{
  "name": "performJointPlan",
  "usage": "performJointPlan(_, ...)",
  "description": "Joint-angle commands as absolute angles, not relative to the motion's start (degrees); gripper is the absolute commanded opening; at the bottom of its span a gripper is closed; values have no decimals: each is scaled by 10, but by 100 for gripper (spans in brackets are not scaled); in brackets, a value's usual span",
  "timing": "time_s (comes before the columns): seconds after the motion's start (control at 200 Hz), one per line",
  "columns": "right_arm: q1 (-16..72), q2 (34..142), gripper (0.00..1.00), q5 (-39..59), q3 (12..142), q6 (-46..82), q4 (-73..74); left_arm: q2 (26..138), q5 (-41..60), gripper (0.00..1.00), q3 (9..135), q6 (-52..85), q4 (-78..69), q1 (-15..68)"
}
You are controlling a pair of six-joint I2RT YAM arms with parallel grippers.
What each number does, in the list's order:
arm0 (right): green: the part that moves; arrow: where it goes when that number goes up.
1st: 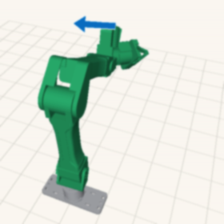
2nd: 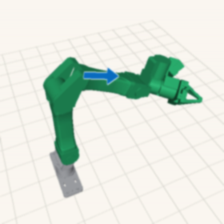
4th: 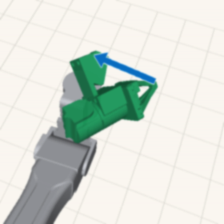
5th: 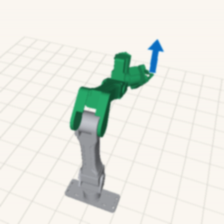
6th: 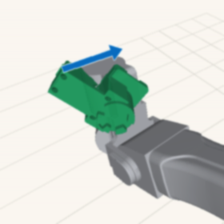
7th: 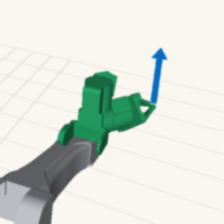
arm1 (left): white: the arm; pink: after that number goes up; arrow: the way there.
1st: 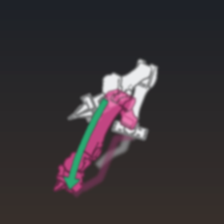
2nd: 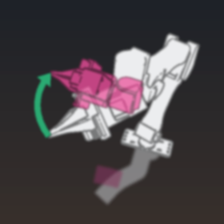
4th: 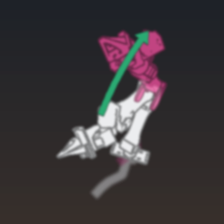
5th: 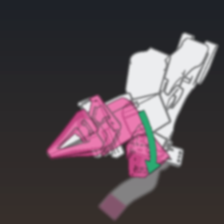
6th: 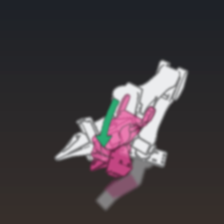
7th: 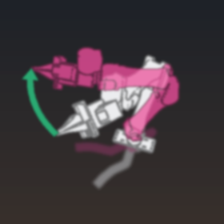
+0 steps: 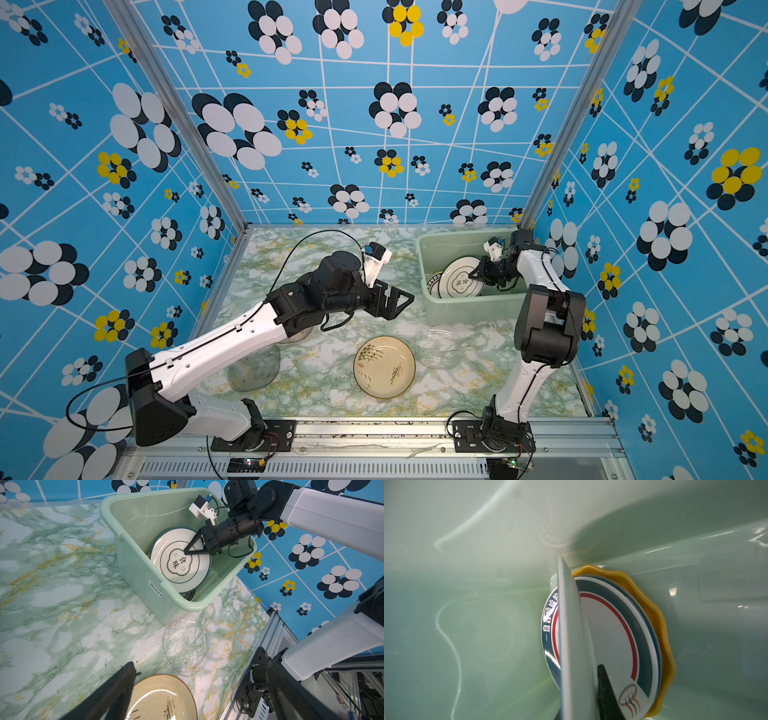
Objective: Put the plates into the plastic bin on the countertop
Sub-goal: 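Lower the plate flat onto the stacked plates with the right gripper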
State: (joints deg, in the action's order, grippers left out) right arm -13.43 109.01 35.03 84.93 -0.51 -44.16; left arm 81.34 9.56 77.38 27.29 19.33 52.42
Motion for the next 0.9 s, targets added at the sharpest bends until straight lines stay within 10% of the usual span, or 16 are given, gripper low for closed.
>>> performJointPlan(0.0, -137, 1092, 16, 337, 868, 4, -439, 822, 92, 99, 794, 281, 198, 530)
performJointPlan(0.895, -129, 1067, 54, 246, 828, 17, -429, 827, 76, 99, 781, 313, 186, 533)
